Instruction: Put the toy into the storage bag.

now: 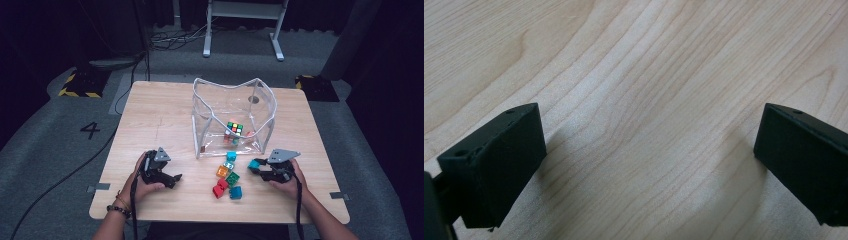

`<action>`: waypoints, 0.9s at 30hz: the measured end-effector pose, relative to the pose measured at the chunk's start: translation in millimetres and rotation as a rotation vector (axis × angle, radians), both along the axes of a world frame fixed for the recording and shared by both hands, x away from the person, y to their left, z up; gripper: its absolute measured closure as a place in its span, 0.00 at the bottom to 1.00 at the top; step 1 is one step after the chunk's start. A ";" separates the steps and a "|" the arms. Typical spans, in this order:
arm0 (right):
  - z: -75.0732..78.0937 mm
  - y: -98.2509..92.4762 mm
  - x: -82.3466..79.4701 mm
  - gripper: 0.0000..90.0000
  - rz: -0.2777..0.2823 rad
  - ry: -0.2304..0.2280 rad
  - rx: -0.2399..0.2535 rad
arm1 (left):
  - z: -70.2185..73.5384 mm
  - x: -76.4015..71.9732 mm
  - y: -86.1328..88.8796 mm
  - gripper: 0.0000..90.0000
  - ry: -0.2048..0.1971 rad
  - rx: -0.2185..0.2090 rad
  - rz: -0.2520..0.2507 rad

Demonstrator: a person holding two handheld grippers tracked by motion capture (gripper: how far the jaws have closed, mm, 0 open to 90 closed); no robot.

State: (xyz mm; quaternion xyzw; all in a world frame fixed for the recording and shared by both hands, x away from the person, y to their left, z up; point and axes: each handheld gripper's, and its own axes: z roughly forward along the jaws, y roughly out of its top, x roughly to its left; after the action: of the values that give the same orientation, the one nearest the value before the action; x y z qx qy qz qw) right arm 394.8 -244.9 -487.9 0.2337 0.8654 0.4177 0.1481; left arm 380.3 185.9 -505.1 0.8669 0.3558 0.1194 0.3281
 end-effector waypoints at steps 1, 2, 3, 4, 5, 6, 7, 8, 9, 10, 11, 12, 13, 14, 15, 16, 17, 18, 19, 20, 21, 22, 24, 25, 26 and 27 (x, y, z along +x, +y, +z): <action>3.1 -4.2 0.5 0.66 -0.012 -0.004 0.011 | 0.1 0.0 0.0 0.00 0.000 0.001 0.000; 6.4 -9.4 1.7 0.66 -0.019 -0.009 0.025 | 0.0 0.0 0.0 0.00 0.000 0.000 0.000; 9.1 -14.4 2.6 0.66 -0.028 -0.014 0.039 | 0.0 0.0 0.0 0.00 0.000 0.000 0.000; 12.8 -20.5 3.2 0.66 -0.042 -0.022 0.049 | 0.1 0.0 0.0 0.00 0.001 0.001 0.000; 15.6 -25.2 3.8 0.66 -0.051 -0.032 0.049 | 0.0 0.0 0.0 0.00 0.000 0.000 0.000; 17.8 -28.5 3.9 0.66 -0.065 -0.040 0.050 | 0.0 0.0 0.0 0.00 0.000 0.000 0.000; 21.4 -34.4 4.3 0.66 -0.079 -0.046 0.061 | 0.0 0.0 0.0 0.00 0.000 0.000 0.000; 24.2 -38.8 4.6 0.66 -0.090 -0.046 0.069 | 0.0 0.0 0.0 0.00 0.000 0.000 0.000; 26.3 -42.1 5.3 0.66 -0.098 -0.058 0.073 | 0.1 0.0 0.0 0.00 0.000 0.001 0.000; 29.5 -46.1 5.6 0.66 -0.114 -0.069 0.077 | 0.0 0.1 0.1 0.00 -0.001 0.002 -0.001; 32.6 -50.4 6.6 0.66 -0.120 -0.078 0.086 | 0.1 0.0 0.0 0.00 0.001 0.001 0.001; 36.0 -54.5 7.1 0.66 -0.128 -0.082 0.099 | 0.1 0.0 0.0 0.00 0.000 0.001 0.000; 40.0 -58.8 8.0 0.66 -0.137 -0.087 0.108 | 0.1 0.1 0.1 0.00 -0.001 0.003 -0.001; 42.2 -61.0 8.6 0.66 -0.138 -0.093 0.111 | 0.1 0.1 0.1 0.00 -0.001 0.002 -0.001; 45.4 -63.5 9.5 0.66 -0.134 -0.088 0.112 | 0.1 0.2 0.1 0.00 -0.002 0.003 -0.002; 49.6 -65.9 10.4 0.66 -0.143 -0.102 0.106 | 0.0 0.0 0.0 0.00 0.001 0.000 0.000; 52.3 -67.3 11.3 0.66 -0.147 -0.108 0.108 | 0.1 0.2 0.2 0.00 -0.002 0.003 -0.002; 56.2 -69.6 12.5 0.66 -0.148 -0.110 0.122 | 0.0 0.0 0.0 0.00 0.000 0.000 0.000; 61.1 -72.6 14.5 0.66 -0.151 -0.108 0.145 | 0.0 0.0 0.0 0.00 0.000 0.000 0.000; 64.2 -73.9 15.7 0.66 -0.156 -0.113 0.152 | 0.1 0.2 0.1 0.00 -0.002 0.003 -0.002; 68.3 -75.3 17.2 0.66 -0.163 -0.124 0.153 | 0.0 0.0 0.0 0.00 0.000 0.000 0.000; 72.5 -76.4 19.0 0.66 -0.164 -0.132 0.150 | 0.1 0.1 0.1 0.00 0.000 0.002 -0.001; 82.0 -77.8 22.4 0.66 -0.174 -0.152 0.142 | 0.1 0.1 0.1 0.00 0.000 0.002 -0.001; 86.1 -78.4 24.1 0.66 -0.176 -0.162 0.143 | 0.0 0.1 0.0 0.00 0.000 0.001 0.000; 90.6 -79.2 25.6 0.66 -0.177 -0.170 0.140 | 0.0 0.0 0.0 0.00 0.000 0.001 0.000; 94.1 -79.4 26.6 0.66 -0.178 -0.178 0.138 | 0.1 0.1 0.1 0.00 -0.001 0.002 -0.001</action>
State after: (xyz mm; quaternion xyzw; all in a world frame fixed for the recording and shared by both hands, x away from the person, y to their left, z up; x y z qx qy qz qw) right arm 421.3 -324.3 -393.8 0.2814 0.7939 0.4805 0.2444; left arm 380.5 186.0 -505.0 0.8674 0.3551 0.1199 0.3274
